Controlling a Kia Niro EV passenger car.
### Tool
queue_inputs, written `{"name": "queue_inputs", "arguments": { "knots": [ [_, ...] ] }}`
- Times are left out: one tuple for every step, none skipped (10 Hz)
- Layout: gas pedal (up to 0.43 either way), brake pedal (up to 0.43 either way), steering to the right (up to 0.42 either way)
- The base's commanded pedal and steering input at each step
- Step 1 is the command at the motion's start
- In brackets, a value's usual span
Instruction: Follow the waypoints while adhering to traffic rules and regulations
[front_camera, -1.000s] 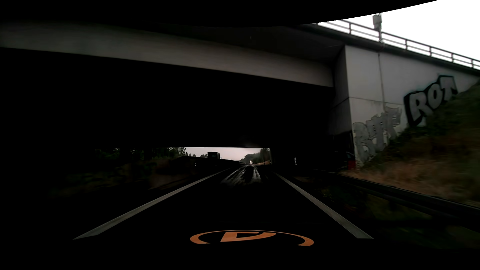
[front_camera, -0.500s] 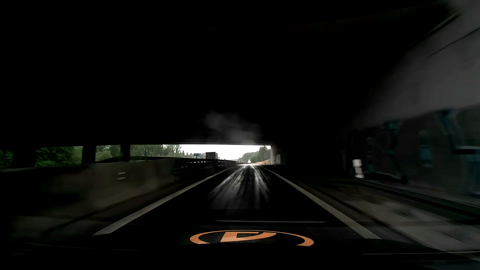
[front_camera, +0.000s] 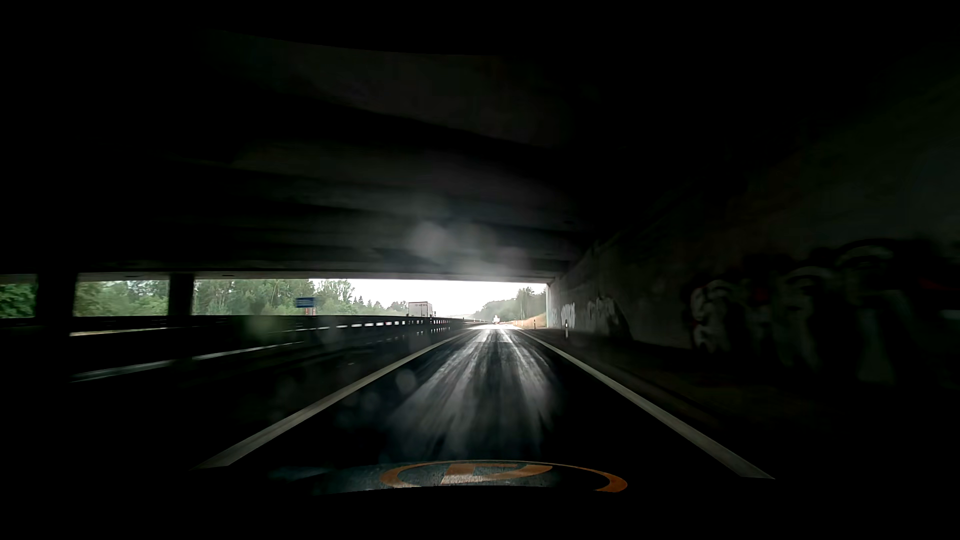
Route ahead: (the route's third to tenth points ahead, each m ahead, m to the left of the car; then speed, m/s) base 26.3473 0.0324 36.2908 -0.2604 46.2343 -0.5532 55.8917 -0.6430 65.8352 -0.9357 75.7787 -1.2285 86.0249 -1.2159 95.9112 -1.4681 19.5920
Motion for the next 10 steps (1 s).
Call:
{"name": "queue_inputs", "arguments": {
  "knots": [
    [0.177,0.000,0.001],
    [0.177,0.000,0.001],
    [0.177,0.000,0.001],
    [0.177,0.000,0.001],
    [0.177,0.000,0.000],
    [0.177,0.000,0.001],
    [0.177,0.000,0.001],
    [0.169,0.000,0.000],
    [0.169,0.000,-0.001],
    [0.157,0.000,-0.002]
  ]
}}
